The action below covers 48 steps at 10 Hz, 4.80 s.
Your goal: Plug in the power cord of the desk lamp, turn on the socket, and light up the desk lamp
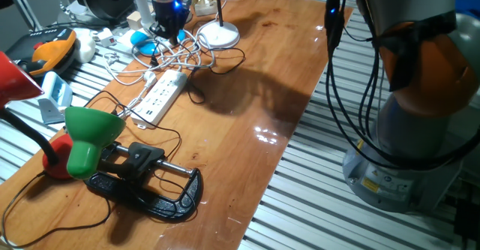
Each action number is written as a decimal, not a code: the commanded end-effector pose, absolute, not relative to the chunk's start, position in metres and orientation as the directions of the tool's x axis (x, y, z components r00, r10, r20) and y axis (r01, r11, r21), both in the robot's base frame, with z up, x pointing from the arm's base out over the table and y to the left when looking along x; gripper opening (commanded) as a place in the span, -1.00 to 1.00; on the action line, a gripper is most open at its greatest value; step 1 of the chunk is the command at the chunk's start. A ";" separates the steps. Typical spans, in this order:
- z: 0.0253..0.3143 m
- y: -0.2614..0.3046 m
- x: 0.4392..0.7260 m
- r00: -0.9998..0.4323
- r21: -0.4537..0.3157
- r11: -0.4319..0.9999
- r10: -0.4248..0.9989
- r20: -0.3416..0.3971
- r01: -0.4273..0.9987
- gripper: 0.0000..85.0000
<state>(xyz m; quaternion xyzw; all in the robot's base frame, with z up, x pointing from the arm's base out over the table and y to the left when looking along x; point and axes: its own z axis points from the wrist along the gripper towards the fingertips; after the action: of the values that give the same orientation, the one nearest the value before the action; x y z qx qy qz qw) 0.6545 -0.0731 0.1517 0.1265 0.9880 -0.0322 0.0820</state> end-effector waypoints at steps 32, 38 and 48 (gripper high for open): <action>0.126 -0.077 0.709 -0.982 -0.022 0.992 0.123 -0.140 0.127 -1.00; 0.106 -0.070 0.704 -0.972 0.001 0.994 0.106 -0.210 0.109 -1.00; 0.099 -0.068 0.708 -0.950 -0.019 0.998 0.043 -0.310 0.052 -0.20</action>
<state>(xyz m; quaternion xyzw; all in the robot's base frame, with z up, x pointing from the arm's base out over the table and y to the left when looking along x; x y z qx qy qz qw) 0.7083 -0.0679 0.0987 0.0244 0.9873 -0.0130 0.1565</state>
